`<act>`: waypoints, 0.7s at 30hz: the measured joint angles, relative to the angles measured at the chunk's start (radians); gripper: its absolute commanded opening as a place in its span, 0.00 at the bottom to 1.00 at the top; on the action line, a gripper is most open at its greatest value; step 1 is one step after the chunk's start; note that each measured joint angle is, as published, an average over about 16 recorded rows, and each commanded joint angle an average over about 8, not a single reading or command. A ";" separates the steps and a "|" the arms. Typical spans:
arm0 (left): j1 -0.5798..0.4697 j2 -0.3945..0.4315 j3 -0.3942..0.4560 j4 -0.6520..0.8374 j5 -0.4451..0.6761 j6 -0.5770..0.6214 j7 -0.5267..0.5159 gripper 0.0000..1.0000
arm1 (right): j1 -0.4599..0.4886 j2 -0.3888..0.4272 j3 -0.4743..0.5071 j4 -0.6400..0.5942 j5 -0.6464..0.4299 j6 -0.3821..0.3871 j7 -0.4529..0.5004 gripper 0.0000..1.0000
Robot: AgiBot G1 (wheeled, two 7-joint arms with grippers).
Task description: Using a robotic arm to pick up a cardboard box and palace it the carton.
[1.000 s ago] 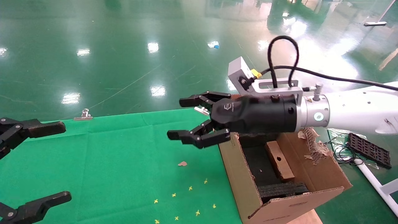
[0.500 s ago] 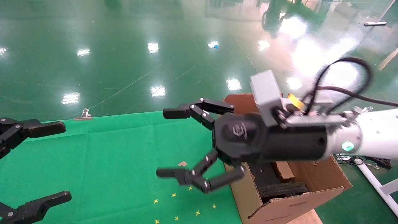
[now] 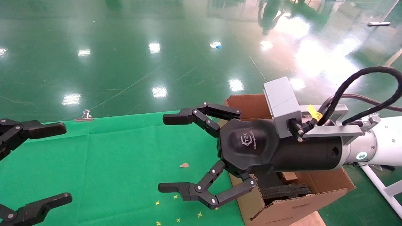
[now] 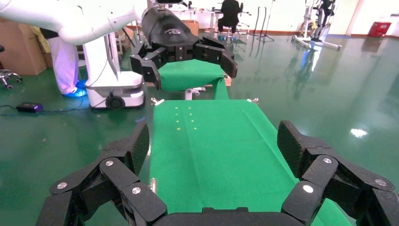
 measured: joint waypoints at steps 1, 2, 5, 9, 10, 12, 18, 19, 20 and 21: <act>0.000 0.000 0.000 0.000 0.000 0.000 0.000 1.00 | 0.002 0.000 -0.002 -0.002 -0.001 0.000 0.000 1.00; 0.000 0.000 0.000 0.000 0.000 0.000 0.000 1.00 | 0.004 0.000 -0.004 -0.004 -0.001 0.001 0.001 1.00; 0.000 0.000 0.000 0.000 0.000 0.000 0.000 1.00 | 0.009 -0.001 -0.009 -0.008 -0.003 0.002 0.002 1.00; 0.000 0.000 0.000 0.000 0.000 0.000 0.000 1.00 | 0.014 -0.002 -0.015 -0.013 -0.006 0.004 0.003 1.00; 0.000 0.000 0.000 0.000 0.000 0.000 0.000 1.00 | 0.015 -0.002 -0.016 -0.014 -0.006 0.004 0.003 1.00; 0.000 0.000 0.000 0.000 0.000 0.000 0.000 1.00 | 0.017 -0.002 -0.018 -0.016 -0.007 0.004 0.003 1.00; 0.000 0.000 0.000 0.000 0.000 0.000 0.000 1.00 | 0.021 -0.003 -0.022 -0.019 -0.009 0.006 0.004 1.00; 0.000 0.000 0.000 0.000 0.000 0.000 0.000 1.00 | 0.021 -0.003 -0.023 -0.020 -0.009 0.006 0.004 1.00; 0.000 0.000 0.000 0.000 0.000 0.000 0.000 1.00 | 0.022 -0.003 -0.023 -0.020 -0.010 0.006 0.004 1.00; 0.000 0.000 0.000 0.000 0.000 0.000 0.000 1.00 | 0.022 -0.003 -0.024 -0.021 -0.010 0.006 0.004 1.00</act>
